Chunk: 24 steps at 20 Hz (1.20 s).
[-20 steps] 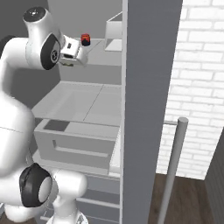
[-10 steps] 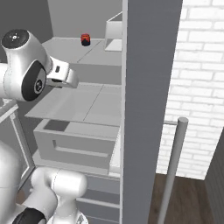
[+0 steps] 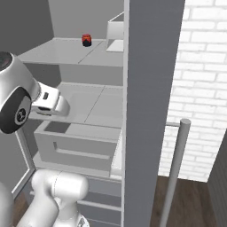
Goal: Grab a lemon wedge from the fridge and one ice cube from the ice bowl, and put them in the glass of lemonade.
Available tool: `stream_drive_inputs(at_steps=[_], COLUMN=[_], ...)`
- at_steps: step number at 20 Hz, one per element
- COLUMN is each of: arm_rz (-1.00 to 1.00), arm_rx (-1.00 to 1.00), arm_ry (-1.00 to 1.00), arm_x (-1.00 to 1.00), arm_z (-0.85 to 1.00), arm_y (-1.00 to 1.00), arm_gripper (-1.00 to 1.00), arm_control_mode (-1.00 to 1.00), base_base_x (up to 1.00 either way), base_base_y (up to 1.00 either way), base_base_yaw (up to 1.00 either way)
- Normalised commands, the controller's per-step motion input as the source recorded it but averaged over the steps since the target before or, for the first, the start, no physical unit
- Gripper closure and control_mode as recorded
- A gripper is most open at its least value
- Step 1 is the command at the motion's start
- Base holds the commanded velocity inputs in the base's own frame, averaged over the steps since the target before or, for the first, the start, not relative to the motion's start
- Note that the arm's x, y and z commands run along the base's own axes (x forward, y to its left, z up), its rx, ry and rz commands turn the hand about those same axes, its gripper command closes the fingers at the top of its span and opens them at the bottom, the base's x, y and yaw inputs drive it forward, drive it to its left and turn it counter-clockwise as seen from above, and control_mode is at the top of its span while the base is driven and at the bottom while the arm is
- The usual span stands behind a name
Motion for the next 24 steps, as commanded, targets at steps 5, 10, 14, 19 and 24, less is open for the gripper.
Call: stream_drive_inputs(at_steps=[5,10,14,19,24], arm_rz=[0.0,0.0,0.0,0.0,0.01], arm_rx=[0.0,0.0,0.0,0.0,0.0], arm_ry=[0.13,0.1,0.12,0.01,0.0], arm_x=[-0.4,-0.41,-0.19,-0.07,-0.2], arm_z=[-0.26,-0.27,-0.13,-0.01,0.0], arm_y=[0.0,-0.02,0.0,0.0,0.0], arm_gripper=[1.0,1.0,1.0,1.0,1.0], arm_control_mode=[-1.0,-1.0,-1.0,-1.0,-1.0], base_base_x=[0.0,0.0,0.0,0.0,0.0], base_base_y=[0.0,0.0,0.0,0.0,0.0], base_base_yaw=[0.0,0.0,0.0,0.0,0.0])
